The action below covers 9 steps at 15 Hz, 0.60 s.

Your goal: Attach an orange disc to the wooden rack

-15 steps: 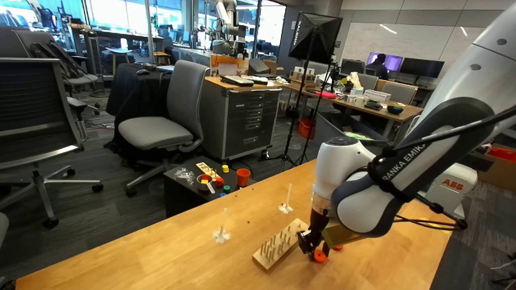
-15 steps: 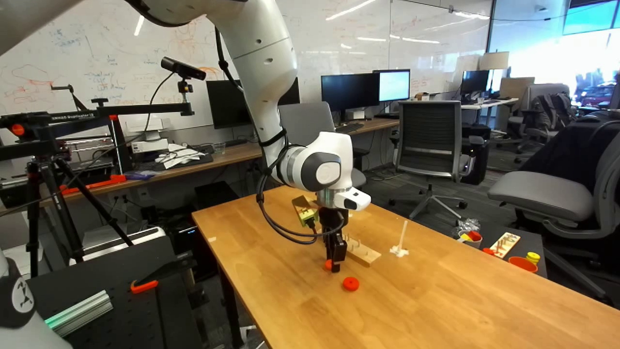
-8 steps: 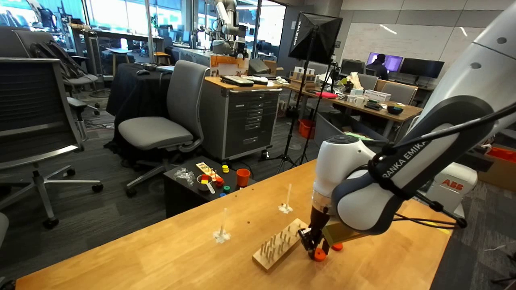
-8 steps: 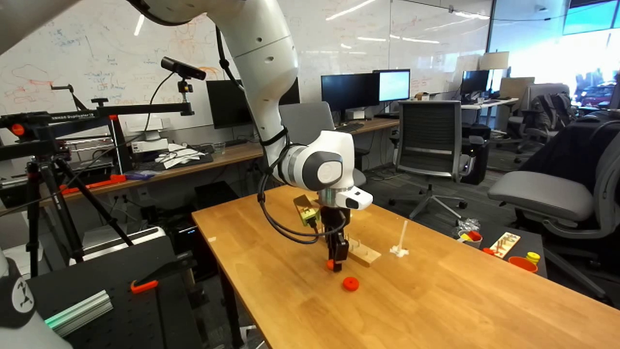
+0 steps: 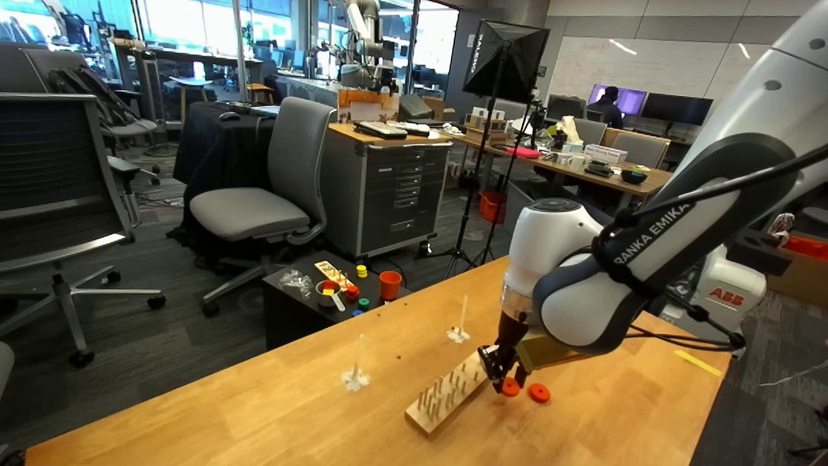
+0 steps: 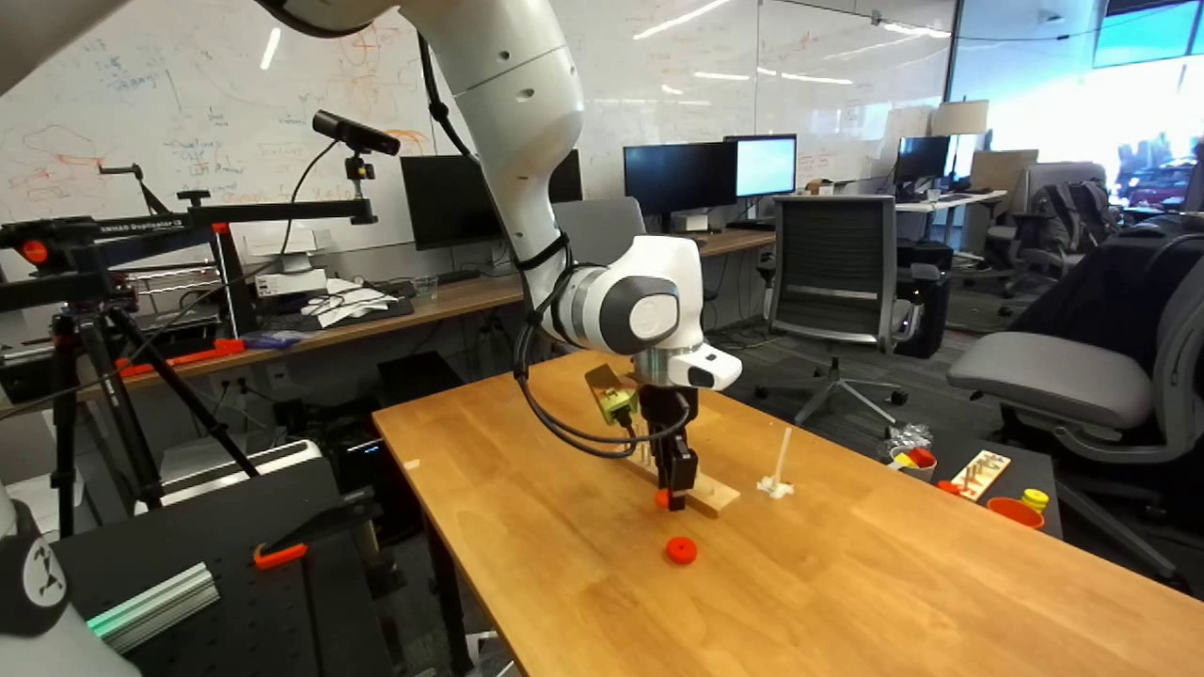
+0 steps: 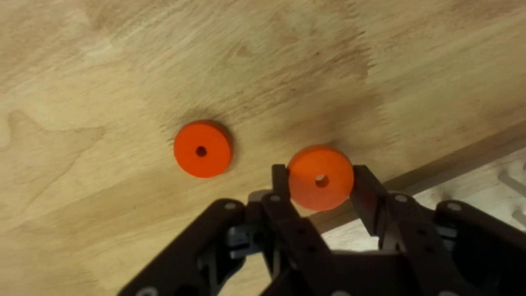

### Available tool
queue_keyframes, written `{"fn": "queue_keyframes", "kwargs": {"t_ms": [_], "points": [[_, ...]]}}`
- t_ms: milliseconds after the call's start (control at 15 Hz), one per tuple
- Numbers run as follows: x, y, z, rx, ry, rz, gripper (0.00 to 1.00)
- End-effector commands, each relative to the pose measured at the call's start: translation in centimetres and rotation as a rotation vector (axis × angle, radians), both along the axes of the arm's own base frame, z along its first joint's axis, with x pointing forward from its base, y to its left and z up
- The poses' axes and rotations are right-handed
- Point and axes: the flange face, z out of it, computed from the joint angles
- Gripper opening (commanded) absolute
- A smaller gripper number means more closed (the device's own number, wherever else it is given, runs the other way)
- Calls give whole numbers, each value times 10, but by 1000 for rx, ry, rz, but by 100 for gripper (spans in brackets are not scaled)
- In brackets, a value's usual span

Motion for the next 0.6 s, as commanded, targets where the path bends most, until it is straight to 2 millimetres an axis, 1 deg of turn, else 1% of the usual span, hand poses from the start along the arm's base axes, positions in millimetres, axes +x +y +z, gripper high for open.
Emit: {"fn": "queue_keyframes", "kwargs": {"t_ms": [0,67,200,533], "points": [[12,0,18,-10,-30,-3,22],[16,0,20,-9,-36,-4,22],[25,2,24,-8,-48,-4,18],[43,12,30,1,-70,4,18]]}}
